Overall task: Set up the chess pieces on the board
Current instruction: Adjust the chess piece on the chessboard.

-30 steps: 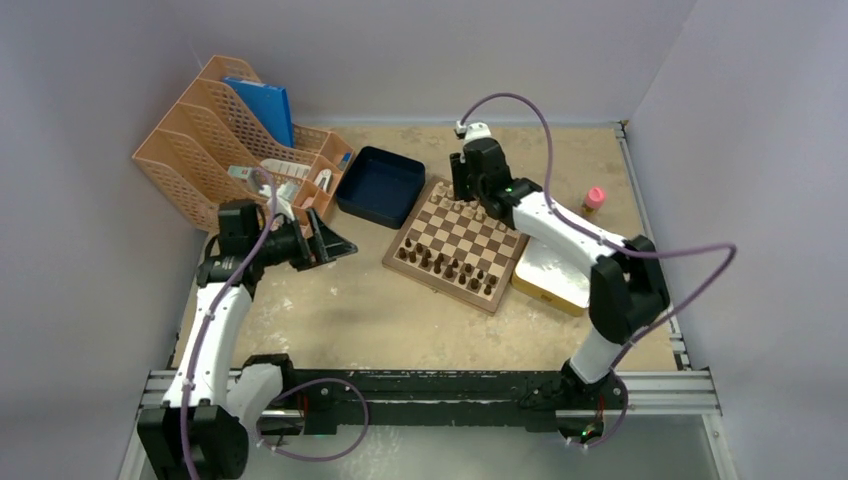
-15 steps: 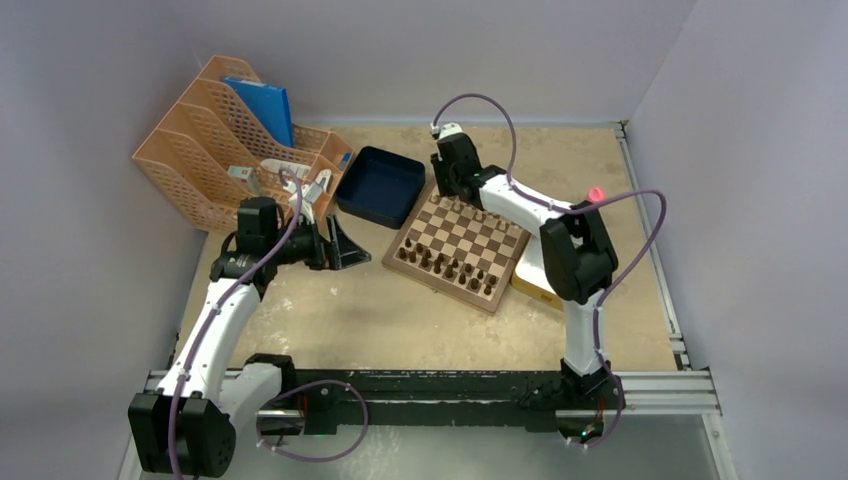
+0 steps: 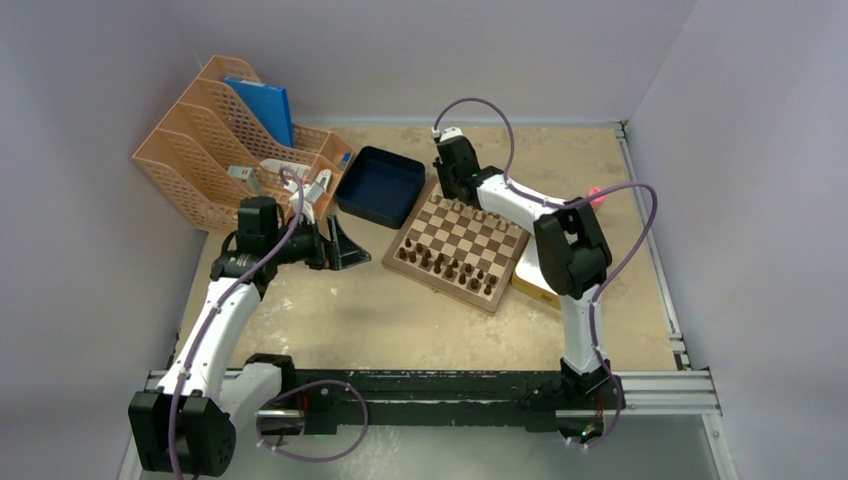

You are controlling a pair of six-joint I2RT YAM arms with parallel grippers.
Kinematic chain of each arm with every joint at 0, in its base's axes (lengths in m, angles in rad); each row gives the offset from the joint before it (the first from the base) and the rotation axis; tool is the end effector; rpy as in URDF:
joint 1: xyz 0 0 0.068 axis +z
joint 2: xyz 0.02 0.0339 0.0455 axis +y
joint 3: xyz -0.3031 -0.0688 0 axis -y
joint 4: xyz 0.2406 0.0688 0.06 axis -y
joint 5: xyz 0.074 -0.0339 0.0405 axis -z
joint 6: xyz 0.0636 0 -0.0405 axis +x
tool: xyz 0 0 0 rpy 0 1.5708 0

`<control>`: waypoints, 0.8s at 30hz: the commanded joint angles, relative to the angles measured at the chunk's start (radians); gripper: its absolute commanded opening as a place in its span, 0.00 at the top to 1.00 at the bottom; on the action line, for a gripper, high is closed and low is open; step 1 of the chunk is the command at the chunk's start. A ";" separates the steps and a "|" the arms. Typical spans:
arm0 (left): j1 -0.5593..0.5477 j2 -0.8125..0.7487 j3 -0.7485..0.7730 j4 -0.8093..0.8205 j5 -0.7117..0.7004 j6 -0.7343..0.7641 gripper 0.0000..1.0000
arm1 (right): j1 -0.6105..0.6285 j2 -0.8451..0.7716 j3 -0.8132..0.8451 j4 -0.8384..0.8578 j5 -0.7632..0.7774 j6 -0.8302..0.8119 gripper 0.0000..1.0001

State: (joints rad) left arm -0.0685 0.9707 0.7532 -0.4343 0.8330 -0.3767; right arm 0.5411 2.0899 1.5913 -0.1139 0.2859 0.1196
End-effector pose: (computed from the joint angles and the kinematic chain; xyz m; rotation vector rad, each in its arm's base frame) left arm 0.1859 -0.0599 0.2995 0.1356 2.2060 -1.1674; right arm 0.4557 0.2529 0.2367 -0.2925 2.1359 0.0696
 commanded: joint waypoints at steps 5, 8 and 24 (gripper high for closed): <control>-0.004 -0.011 0.008 0.034 0.007 0.027 0.11 | -0.006 -0.002 0.045 0.026 0.018 -0.024 0.82; -0.004 -0.010 0.011 0.034 0.003 0.027 0.11 | -0.008 -0.008 0.045 0.019 0.011 -0.020 0.84; -0.004 -0.023 0.005 0.034 0.002 0.022 0.10 | -0.009 -0.026 0.045 -0.007 0.012 0.002 0.86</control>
State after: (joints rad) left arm -0.0685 0.9699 0.7532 -0.4347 0.8291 -0.3740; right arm 0.5400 2.0899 1.5917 -0.1143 0.2893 0.1127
